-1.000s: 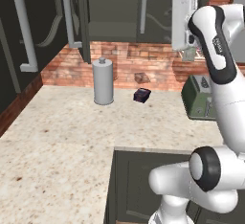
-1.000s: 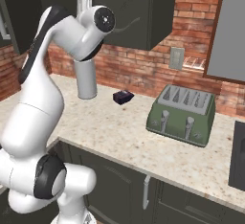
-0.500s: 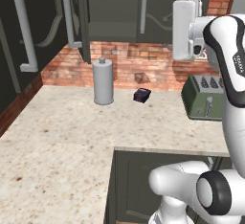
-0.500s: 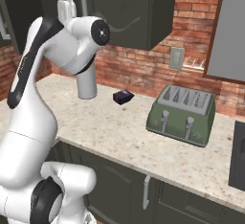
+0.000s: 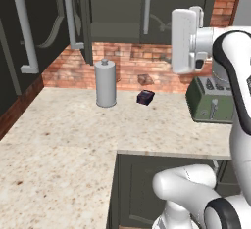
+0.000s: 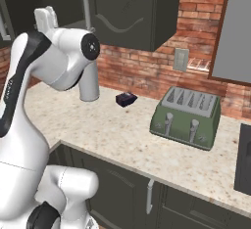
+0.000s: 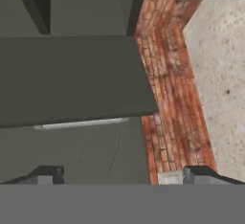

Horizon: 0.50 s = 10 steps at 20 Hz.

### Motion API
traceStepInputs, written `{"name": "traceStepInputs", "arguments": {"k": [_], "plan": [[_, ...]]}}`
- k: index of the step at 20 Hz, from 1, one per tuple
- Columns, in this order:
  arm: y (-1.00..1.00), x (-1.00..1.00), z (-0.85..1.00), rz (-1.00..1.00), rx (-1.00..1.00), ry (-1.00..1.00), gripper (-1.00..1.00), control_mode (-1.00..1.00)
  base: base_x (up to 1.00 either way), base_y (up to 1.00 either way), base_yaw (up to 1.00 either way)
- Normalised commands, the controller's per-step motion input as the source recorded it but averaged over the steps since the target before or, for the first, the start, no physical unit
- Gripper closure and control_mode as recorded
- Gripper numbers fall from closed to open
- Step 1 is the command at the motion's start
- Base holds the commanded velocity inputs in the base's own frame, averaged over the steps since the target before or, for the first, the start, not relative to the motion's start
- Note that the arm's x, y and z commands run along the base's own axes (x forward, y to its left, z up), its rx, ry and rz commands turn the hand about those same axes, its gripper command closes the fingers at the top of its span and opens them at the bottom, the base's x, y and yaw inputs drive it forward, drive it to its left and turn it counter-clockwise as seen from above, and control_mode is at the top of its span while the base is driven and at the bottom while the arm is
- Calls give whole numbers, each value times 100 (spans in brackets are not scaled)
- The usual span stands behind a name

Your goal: Close all open cabinet doors.

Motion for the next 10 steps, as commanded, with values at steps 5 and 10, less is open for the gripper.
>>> {"name": "traceStepInputs", "arguments": {"k": [5,10], "plan": [[44,-42,-8,5,0,0,-100,-100,0,0,0],[55,-25,-8,3,0,0,-100,-100,0,0,0]]}}
